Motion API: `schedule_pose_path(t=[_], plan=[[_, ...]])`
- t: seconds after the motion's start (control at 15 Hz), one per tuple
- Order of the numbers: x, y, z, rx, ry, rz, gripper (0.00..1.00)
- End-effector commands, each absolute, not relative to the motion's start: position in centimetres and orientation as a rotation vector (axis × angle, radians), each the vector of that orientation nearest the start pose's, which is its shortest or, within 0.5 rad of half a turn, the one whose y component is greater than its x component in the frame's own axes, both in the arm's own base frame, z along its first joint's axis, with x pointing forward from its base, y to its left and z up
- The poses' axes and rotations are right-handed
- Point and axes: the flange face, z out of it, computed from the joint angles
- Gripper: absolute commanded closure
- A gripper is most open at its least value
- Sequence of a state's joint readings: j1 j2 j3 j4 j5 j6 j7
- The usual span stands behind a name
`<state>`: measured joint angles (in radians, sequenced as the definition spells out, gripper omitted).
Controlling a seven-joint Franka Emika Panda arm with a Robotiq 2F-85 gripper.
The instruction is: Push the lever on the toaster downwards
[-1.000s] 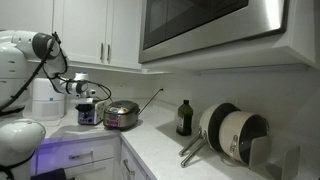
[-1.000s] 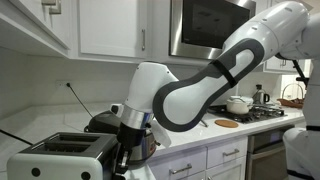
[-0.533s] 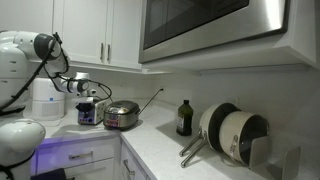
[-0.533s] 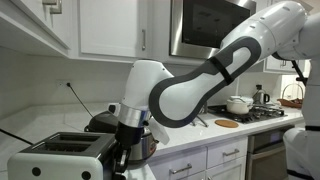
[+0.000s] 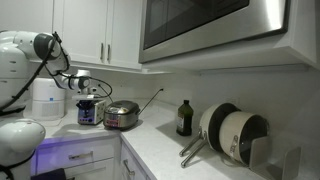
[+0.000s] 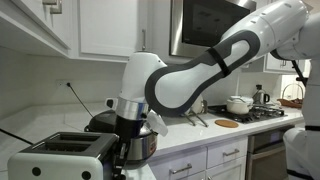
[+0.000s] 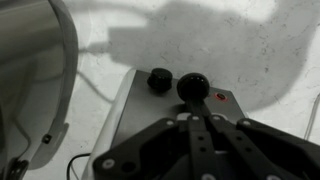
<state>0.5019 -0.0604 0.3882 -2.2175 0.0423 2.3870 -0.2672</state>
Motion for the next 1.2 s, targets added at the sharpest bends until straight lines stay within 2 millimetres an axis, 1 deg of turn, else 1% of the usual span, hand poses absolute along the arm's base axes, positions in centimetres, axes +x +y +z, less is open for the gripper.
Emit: schedule_pose_path(t=[0.0,0.2,0.4,0.47,0.53,0.6,0.8,1.13], plan=[[34.1,42.1,45.0,-2.621,-1.604,-0.335,1.0],[34.3,41.8,46.4,-2.64,-1.593,-0.324,1.0],[34.5,41.4,47.5,-2.68,-1.544,-0.271,1.0],[34.4,41.2,47.9,-2.706,-1.517,-0.202,0.91],[34.4,41.0,48.2,-2.723,-1.502,-0.169,0.72],[34.4,40.8,48.5,-2.748,-1.486,-0.117,0.66],[34.2,40.0,49.5,-2.818,-1.429,0.01,0.42],[33.1,39.2,51.1,-2.907,-1.326,0.19,0.05]])
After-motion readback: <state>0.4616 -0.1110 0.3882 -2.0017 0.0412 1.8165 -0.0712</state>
